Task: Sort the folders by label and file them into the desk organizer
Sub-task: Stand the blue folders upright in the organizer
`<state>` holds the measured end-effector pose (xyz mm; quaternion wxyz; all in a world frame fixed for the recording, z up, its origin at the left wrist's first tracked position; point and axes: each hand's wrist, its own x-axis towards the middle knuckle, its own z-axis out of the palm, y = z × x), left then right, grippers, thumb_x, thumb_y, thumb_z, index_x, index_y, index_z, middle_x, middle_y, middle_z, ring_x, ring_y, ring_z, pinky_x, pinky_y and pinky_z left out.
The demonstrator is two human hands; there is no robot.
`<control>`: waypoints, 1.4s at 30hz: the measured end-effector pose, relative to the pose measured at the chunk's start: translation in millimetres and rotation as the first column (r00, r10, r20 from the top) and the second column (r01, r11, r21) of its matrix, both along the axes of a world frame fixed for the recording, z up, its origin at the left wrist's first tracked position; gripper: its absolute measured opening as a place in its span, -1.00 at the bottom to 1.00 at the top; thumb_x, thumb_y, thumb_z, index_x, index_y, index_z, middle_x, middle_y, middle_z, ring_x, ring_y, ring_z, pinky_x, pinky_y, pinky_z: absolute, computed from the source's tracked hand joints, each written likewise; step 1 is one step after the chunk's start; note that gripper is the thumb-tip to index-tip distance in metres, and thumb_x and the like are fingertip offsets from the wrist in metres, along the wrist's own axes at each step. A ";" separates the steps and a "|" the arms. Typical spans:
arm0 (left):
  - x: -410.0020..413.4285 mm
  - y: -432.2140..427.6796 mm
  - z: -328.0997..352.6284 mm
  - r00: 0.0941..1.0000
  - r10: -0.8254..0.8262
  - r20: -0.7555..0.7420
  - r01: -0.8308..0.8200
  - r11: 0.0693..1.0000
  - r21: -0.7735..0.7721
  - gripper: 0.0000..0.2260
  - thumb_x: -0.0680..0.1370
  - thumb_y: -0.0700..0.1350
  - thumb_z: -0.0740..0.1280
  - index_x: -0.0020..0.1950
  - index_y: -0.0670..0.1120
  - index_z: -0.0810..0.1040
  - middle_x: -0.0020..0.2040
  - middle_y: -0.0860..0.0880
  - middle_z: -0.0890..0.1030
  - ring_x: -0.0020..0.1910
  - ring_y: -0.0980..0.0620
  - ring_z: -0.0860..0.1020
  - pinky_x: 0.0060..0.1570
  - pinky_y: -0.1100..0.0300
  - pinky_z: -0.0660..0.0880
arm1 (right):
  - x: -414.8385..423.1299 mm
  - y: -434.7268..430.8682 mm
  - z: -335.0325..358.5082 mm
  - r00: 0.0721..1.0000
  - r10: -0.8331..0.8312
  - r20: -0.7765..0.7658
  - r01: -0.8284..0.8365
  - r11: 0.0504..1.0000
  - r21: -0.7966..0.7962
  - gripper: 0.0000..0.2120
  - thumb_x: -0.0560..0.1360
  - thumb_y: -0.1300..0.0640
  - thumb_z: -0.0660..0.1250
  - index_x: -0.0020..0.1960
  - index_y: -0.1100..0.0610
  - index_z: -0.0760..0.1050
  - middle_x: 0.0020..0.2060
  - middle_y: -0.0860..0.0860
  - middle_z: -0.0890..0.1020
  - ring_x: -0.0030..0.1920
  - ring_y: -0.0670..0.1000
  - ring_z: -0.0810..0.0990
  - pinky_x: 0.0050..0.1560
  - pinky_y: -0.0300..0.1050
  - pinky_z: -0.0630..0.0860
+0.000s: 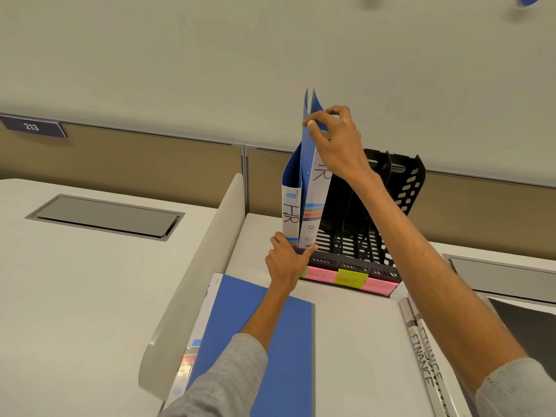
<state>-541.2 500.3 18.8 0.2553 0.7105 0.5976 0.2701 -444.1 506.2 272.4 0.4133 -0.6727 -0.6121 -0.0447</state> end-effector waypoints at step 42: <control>-7.5 1.7 -10.2 0.991 -0.047 0.124 0.051 0.998 -0.028 -0.30 0.43 0.38 0.30 0.31 -0.10 0.22 0.28 -0.09 0.49 0.12 -0.13 0.57 0.07 -0.01 0.57 | 10.0 19.7 -3.8 1.000 -0.008 -0.015 0.008 1.000 0.016 -0.67 0.67 -0.02 0.09 0.05 0.02 0.62 0.01 0.01 0.63 0.08 -0.05 0.50 -0.09 -0.23 0.30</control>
